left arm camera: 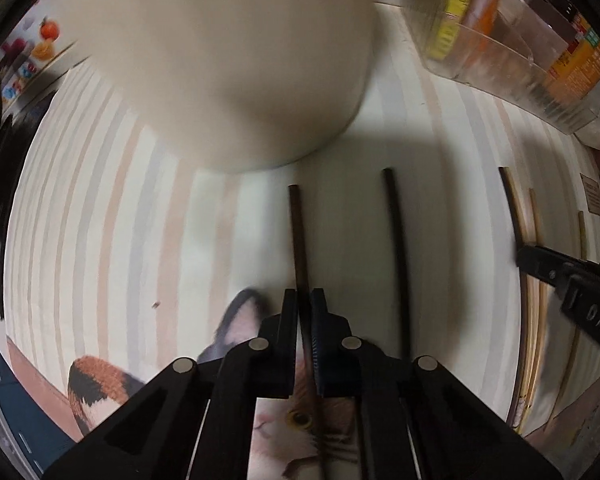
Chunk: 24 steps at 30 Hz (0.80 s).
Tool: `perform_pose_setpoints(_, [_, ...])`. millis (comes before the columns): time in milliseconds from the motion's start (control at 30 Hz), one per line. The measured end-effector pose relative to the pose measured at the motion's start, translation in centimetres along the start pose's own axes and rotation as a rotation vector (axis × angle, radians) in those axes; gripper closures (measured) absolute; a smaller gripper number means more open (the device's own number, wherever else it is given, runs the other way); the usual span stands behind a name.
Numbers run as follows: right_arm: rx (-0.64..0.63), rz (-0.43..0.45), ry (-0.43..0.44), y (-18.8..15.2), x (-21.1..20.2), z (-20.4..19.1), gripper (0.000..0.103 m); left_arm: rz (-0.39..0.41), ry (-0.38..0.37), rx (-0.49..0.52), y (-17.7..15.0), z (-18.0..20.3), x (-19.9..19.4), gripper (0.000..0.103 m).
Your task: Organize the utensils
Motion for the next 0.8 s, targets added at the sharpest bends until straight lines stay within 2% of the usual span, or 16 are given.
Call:
perform_pose_setpoints(67, [0.025, -0.004, 0.042, -0.1, -0.2, 0.1, 0.097, -0.006, -0.001, -0.021, -0.7, -1.2, -0.1, 0.099])
perform_pose_setpoints(100, [0.037, -0.011, 0.092, -0.2, -0.3, 0.0, 0.103, -0.008, -0.001, -0.029, -1.2, -1.8, -0.2, 0.099])
perform_pose_setpoints(167, [0.063, -0.046, 0.167, -0.8, -0.2, 0.0, 0.103, -0.008, 0.003, -0.042, -1.9, -2.8, -0.3, 0.099])
perform_pose_setpoints(200, [0.07, -0.046, 0.168, -1.0, -0.3, 0.3, 0.103, -0.009, 0.003, -0.046, -2.3, -3.5, -0.2, 0.099])
perform_pose_setpoints(267, [0.074, -0.026, 0.146, -1.0, -0.6, 0.9, 0.103, -0.011, 0.007, -0.066, -2.8, -4.5, -0.3, 0.099])
perform_pose_setpoints(467, [0.076, -0.028, 0.153, -0.4, -1.0, 1.5, 0.102, -0.012, -0.009, -0.092, -3.3, -5.7, -0.6, 0.099])
perform_pose_setpoints(600, [0.002, -0.047, 0.11, -0.4, -0.1, 0.8, 0.089, -0.011, -0.016, -0.097, -3.1, -6.2, -1.0, 0.099])
perform_pose_setpoints(633, [-0.009, -0.021, 0.107, -0.3, -0.1, 0.3, 0.086, -0.012, -0.017, -0.096, -3.1, -6.3, -1.1, 0.099])
perform_pose_setpoints(767, [-0.054, -0.042, 0.023, -0.2, 0.2, -0.3, 0.089, -0.011, -0.021, -0.096, -2.7, -7.2, -0.8, 0.099])
perform_pose_setpoints(800, [-0.07, -0.035, 0.002, -0.2, 0.1, -0.4, 0.096, -0.01, -0.022, -0.096, -2.7, -7.2, -0.7, 0.099])
Point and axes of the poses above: each gripper's, at about its wrist camera, not at the fingertips, and x roughly the way its jaws point, z to its right, y to its top, the point moved 6 cm from there along x, roughly the way its jaws point, and after that the axes turned 6 degrees about -x, right-handed, at the moved point
